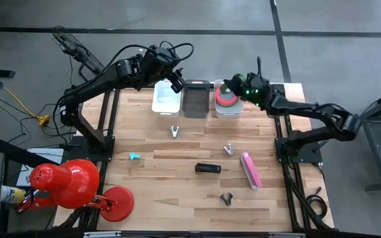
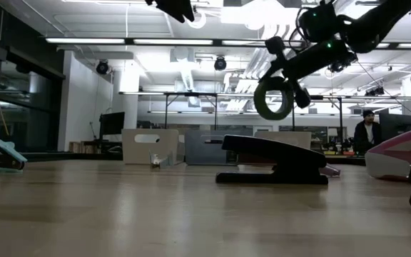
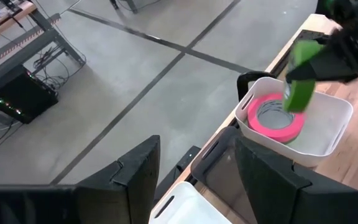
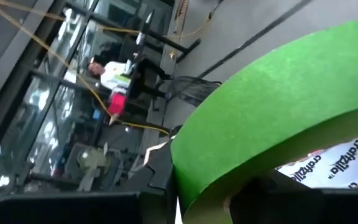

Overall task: Pick and place Stapler, Stapler remover, tape
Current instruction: Put the green tape into the right white bin

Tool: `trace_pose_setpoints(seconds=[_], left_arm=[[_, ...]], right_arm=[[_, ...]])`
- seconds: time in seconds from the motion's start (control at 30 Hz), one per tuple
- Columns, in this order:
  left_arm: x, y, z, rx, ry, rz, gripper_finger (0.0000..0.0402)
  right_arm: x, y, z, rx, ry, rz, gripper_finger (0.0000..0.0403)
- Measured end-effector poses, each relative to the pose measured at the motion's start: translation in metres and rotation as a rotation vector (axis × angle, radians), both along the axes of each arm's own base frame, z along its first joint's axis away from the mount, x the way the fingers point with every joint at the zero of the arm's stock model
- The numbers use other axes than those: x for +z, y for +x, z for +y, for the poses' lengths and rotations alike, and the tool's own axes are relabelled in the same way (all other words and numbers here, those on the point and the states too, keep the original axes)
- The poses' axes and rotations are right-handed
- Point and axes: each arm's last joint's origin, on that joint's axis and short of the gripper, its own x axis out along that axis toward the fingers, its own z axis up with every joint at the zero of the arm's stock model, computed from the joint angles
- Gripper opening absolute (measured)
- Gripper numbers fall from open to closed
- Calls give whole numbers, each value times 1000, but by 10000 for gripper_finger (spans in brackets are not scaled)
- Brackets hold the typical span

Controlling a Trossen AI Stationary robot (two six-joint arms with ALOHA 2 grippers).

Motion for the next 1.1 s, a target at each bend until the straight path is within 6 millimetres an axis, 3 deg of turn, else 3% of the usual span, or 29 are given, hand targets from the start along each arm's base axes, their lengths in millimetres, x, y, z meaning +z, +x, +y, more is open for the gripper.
trace_pose_setpoints(seconds=[0.6, 0.83, 1.1], left_arm=[[0, 0, 0, 5, -17, -18, 202], [0, 0, 0, 6, -19, -19, 202], [-1, 0, 0, 6, -21, -13, 202]], right_arm=[[-24, 15, 49, -200, 187, -12, 86], [-35, 11, 53, -285, 282, 17, 86], [-30, 10, 47, -316, 251, -30, 86]])
